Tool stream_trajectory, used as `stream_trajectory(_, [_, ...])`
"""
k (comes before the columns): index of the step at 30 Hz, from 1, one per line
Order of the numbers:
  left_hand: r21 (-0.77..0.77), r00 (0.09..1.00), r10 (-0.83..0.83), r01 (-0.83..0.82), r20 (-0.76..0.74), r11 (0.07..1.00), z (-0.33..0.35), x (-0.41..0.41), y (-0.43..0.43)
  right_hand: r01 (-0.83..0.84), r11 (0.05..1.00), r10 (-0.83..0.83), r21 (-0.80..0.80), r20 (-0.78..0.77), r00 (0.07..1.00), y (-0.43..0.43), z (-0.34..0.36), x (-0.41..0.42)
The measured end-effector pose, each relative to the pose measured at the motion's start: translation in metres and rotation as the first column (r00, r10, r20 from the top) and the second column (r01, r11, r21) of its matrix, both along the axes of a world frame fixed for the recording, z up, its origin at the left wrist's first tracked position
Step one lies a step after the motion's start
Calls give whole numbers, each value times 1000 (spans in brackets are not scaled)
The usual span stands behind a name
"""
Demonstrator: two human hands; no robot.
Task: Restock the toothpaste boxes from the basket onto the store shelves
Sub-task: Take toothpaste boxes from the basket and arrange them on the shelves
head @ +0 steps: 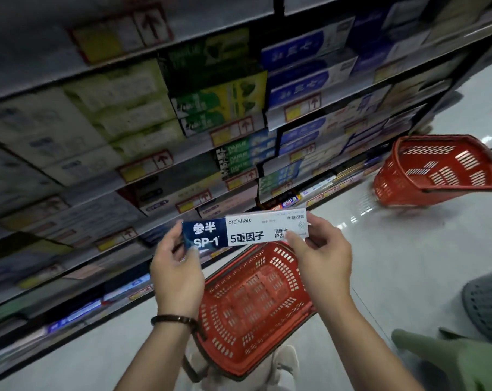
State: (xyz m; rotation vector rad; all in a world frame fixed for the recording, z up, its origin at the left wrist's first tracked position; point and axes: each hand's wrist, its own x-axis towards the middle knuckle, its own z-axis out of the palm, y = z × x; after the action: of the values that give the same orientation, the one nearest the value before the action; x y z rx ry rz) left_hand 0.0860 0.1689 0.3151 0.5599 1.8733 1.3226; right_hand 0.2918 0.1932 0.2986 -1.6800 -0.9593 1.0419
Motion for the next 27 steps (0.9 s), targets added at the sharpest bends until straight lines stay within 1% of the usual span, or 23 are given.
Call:
stream_trajectory(4, [33,1000,-2,3,-31,999,50,-3,-3,10,998,-10,58,1,1000,-2,56,-4])
stream_trajectory(8, [37,998,-22,24,-52,999,93,-6,-4,-6,996,6,87,-6,1000,-11,95,-4])
stream_trajectory(11, [56,991,-51,58,-121,997,127,-9,-8,-46,993,47,110,-5,999,-15,120,-2])
stream_trajectory(14, [73,964,-128,149,-231,986,160,-9,-17,-79,988,80,132,0,997,-13,148,4])
stream_trajectory(16, [77,945,-158,187,-287,979,178,-9,-21,-111,983,108,143,26,994,-10,166,9])
stream_trajectory(18, [93,932,-154,194,-329,976,193,-8,-28,-142,979,134,147,58,989,-8,183,12])
stream_trajectory(22, [170,947,-96,153,-305,973,224,-7,-36,-155,967,144,202,71,987,-8,218,14])
stream_trajectory(24, [204,954,-57,120,-294,972,239,-6,-38,-168,954,147,247,101,984,-9,237,14])
stream_trajectory(27, [251,970,11,52,-243,966,257,-10,-41,-213,931,181,296,131,975,-7,263,12])
